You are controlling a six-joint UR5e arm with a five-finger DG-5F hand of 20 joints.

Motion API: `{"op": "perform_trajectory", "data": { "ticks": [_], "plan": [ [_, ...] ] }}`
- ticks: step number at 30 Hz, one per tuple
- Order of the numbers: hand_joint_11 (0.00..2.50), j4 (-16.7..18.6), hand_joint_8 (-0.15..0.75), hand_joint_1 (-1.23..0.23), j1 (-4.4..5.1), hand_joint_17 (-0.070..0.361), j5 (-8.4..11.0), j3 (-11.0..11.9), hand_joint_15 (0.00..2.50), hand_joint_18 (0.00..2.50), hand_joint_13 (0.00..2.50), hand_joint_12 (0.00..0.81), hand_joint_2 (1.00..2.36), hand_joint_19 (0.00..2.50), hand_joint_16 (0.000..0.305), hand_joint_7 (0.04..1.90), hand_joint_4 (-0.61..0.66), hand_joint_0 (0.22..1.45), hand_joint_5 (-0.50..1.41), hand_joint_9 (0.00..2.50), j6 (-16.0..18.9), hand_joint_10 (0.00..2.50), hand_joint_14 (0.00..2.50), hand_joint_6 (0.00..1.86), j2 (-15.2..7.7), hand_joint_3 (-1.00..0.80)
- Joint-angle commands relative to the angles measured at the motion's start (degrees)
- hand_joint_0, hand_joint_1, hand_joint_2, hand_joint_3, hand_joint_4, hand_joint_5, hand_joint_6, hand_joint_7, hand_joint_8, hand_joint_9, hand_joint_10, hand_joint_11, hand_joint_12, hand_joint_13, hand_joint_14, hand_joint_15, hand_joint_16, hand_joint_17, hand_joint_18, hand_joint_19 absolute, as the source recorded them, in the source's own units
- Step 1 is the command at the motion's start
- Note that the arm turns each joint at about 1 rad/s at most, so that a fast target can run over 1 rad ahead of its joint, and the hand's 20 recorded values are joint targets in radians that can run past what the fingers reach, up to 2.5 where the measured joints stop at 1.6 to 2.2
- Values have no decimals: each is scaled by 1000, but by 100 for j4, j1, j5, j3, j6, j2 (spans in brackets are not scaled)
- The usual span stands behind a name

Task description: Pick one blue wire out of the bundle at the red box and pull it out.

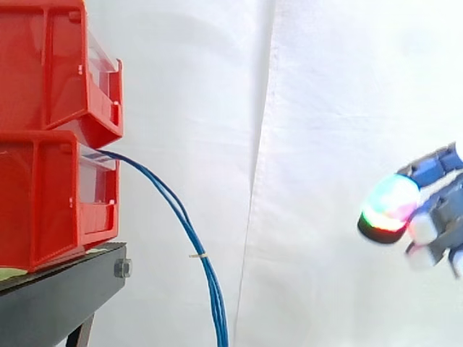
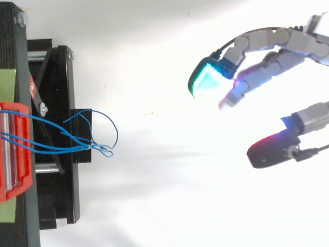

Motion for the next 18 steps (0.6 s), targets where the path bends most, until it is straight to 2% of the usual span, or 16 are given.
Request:
{"op": "perform_trajectory", "data": {
  "ticks": [1,7,11,14,16,18],
  "plan": [
    [125,97,217,-774,0,152,83,1,216,390,372,382,1000,613,67,714,186,453,-181,591,59,5,9,502,-180,-500],
    [66,598,217,-749,17,160,303,-7,187,351,294,395,1000,594,71,692,177,416,-190,484,-11,2,8,502,-443,-500],
    [102,835,219,-778,26,157,355,1,189,311,265,400,1000,600,70,722,176,416,-186,472,-20,4,8,502,-601,-500],
    [133,1160,219,-800,52,154,373,1,188,297,258,397,1000,603,69,745,181,424,-180,480,-73,5,8,503,-768,-500],
    [145,1371,220,-803,79,153,443,107,194,294,261,395,1000,604,68,751,185,430,-176,490,-249,6,8,503,-944,-500],
    [155,1398,219,-809,88,152,443,230,195,298,264,392,1000,605,67,758,187,434,-174,493,-275,6,8,503,-1067,-500]
  ]
}}
